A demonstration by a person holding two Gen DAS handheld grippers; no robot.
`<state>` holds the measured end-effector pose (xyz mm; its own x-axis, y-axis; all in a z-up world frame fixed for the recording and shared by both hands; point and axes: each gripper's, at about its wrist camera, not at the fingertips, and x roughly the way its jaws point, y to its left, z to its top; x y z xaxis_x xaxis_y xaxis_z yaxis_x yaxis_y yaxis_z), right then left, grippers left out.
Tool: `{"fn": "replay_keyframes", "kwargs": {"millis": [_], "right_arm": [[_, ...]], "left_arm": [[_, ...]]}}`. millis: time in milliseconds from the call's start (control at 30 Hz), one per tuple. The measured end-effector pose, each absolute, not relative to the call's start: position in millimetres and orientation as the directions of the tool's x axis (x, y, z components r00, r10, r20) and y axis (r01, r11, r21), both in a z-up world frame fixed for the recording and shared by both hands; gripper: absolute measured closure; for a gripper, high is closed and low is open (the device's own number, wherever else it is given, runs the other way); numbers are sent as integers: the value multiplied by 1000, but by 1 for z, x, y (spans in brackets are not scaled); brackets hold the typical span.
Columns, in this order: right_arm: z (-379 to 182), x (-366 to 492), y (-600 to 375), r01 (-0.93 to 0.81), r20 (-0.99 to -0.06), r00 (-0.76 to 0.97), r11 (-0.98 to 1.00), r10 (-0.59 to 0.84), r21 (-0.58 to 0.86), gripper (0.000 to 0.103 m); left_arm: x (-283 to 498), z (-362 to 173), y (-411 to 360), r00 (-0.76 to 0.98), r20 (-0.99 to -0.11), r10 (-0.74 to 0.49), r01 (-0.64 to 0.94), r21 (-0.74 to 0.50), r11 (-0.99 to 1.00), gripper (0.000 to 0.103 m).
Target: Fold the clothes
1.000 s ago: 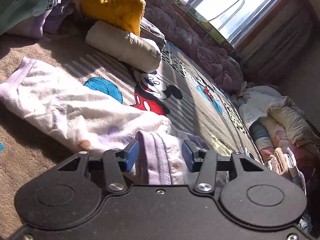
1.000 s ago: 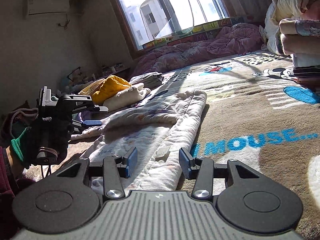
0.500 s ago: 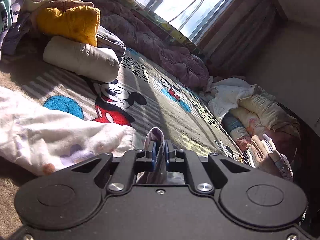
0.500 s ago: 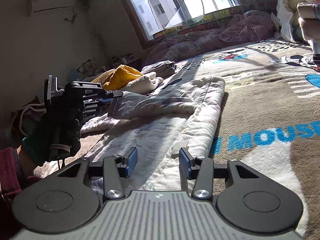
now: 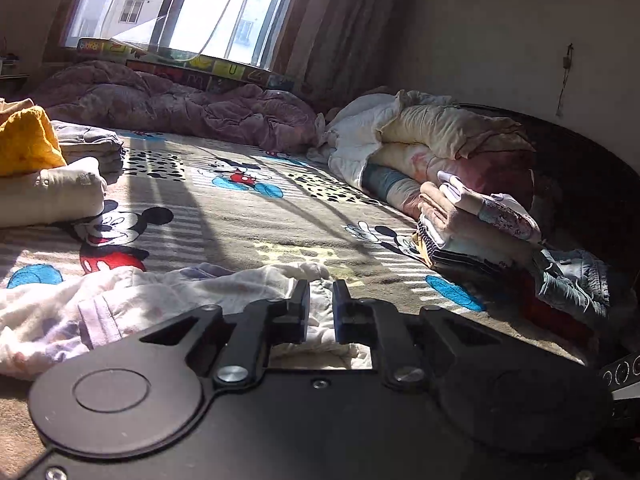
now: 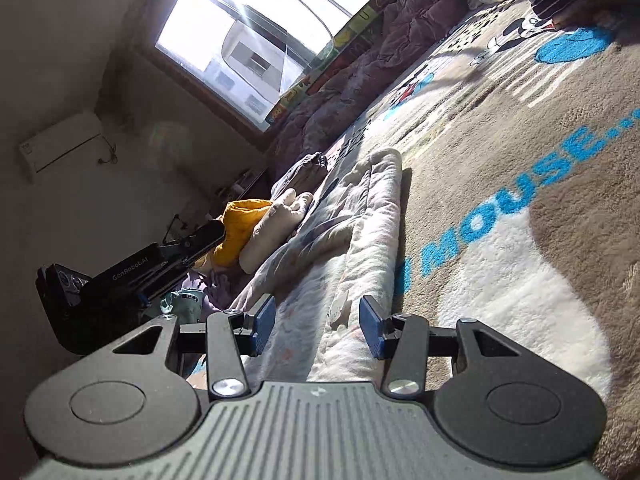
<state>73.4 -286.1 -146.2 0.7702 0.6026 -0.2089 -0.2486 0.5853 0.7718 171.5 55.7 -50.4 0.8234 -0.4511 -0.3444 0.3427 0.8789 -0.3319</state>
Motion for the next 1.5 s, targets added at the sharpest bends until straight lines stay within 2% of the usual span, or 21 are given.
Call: {"fn": "replay_keyframes", "kwargs": {"millis": [33,100,200,400,433,467,500,533,600,833,1000,1167,1367,1500], "right_arm": [[-146,72,-286,-253,-211,769,591,603,766,55],[-145,71,-284,-266,-216,764,603,607,752,55],[-146,72,-284,-272,-218,761,606,611,748,55],[-149,77,-279,-274,-227,751,605,620,747,55],[-149,78,-277,-276,-234,746,610,623,743,55],[-150,79,-274,-279,-241,742,614,626,738,55],[-150,80,-272,-283,-249,738,624,626,729,55],[-150,81,-269,-289,-256,735,632,627,719,55],[-151,82,-268,-296,-263,729,638,632,711,55],[-155,86,-266,-284,-254,726,616,639,735,55],[-158,85,-272,-268,-213,736,566,643,780,55],[-161,80,-289,-244,-146,761,487,633,839,55],[-169,77,-311,-220,-63,791,379,609,899,55],[-171,80,-318,-213,-44,801,353,596,911,55]], "left_arm": [[177,-55,72,845,-363,-394,257,-371,892,37],[184,-66,109,859,-402,-316,98,-477,874,37],[193,-83,147,848,-421,-321,-16,-626,779,37],[221,-101,145,808,-477,-345,-71,-660,748,38],[226,-104,145,801,-486,-349,-81,-665,742,41],[231,-107,145,794,-495,-353,-90,-670,737,50],[234,-109,142,786,-509,-351,-91,-656,749,77],[235,-109,137,781,-518,-348,-73,-630,773,86],[232,-101,128,790,-500,-355,-14,-593,805,94],[199,-58,86,803,-327,-499,328,-458,827,94],[170,-48,33,727,-302,-617,543,-298,785,95],[148,-55,-16,642,-368,-673,693,-97,714,95],[132,-76,-44,593,-460,-661,771,90,630,95],[126,-88,-52,576,-514,-636,799,187,572,95]]}}
